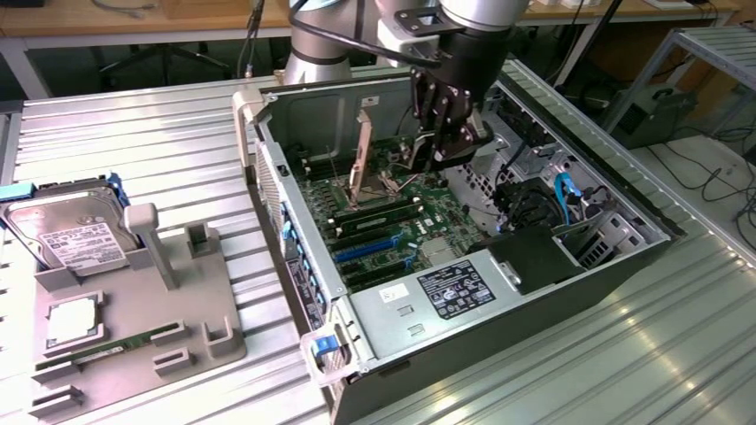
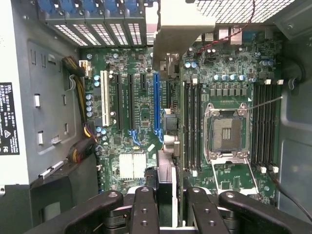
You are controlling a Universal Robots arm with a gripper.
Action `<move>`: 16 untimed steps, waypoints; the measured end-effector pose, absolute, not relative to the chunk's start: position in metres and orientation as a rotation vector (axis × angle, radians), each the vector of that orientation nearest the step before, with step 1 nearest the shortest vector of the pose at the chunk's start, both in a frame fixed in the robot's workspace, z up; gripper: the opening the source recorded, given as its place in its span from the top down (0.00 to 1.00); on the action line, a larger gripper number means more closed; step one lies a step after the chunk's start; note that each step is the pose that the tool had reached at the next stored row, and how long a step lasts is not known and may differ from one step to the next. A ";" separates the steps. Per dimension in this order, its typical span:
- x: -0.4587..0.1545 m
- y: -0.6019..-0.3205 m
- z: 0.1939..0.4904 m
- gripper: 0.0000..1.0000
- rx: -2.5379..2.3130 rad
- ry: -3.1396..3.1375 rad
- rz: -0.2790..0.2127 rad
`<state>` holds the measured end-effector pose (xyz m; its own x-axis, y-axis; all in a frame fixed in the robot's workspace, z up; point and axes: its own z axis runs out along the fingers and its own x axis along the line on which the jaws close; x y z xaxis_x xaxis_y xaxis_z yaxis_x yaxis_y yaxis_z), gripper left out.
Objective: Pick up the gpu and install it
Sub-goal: 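Insert the gpu into the slot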
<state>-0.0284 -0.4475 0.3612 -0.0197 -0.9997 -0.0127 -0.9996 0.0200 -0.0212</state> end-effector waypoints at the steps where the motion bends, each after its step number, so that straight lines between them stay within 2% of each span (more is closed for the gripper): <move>1: -0.028 -0.448 0.361 0.72 -2.182 2.225 -0.008; 7: -0.028 -0.448 0.357 0.72 -2.175 2.215 0.010; 16: -0.028 -0.449 0.355 0.72 -2.174 2.202 0.000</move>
